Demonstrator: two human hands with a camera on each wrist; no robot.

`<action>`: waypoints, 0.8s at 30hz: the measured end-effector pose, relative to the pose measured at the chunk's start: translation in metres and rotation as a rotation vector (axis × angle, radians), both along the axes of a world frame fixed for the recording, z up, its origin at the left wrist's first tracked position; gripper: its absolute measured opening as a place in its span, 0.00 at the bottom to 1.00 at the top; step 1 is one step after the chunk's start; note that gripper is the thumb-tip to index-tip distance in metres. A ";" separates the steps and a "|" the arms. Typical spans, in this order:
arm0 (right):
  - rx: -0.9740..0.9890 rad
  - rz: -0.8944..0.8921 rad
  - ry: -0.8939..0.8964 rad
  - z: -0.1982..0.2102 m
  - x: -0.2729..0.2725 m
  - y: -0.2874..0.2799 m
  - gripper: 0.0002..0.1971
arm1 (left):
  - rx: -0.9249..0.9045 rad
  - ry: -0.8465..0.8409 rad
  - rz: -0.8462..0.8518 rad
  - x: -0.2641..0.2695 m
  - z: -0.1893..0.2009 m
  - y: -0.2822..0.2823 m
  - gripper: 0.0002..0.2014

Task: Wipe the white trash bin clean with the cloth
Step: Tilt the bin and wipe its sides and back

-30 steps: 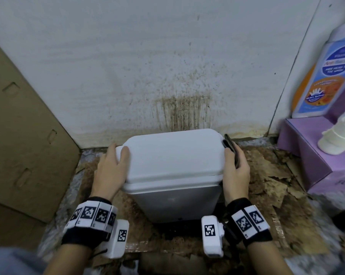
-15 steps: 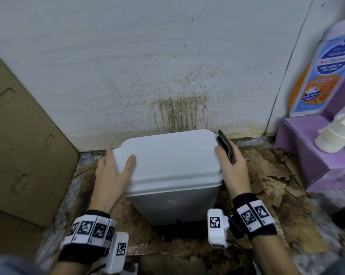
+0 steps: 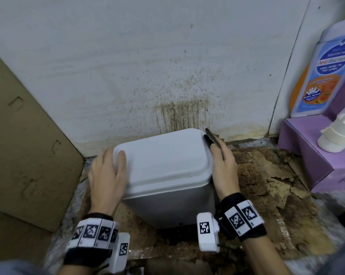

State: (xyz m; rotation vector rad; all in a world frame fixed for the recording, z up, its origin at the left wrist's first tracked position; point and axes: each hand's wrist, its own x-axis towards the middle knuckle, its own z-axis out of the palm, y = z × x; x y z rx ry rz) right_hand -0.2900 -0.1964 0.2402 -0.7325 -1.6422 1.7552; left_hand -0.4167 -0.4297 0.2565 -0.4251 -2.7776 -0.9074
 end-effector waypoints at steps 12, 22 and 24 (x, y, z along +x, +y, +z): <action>-0.066 0.222 0.081 0.028 -0.020 -0.046 0.17 | 0.119 0.042 -0.403 0.027 0.036 0.048 0.27; -0.356 0.309 0.158 0.033 -0.037 -0.051 0.18 | -0.025 0.005 -0.494 0.005 0.042 0.032 0.36; -0.374 0.209 0.139 0.030 -0.039 -0.049 0.19 | -0.024 0.017 -0.498 0.002 0.040 0.027 0.34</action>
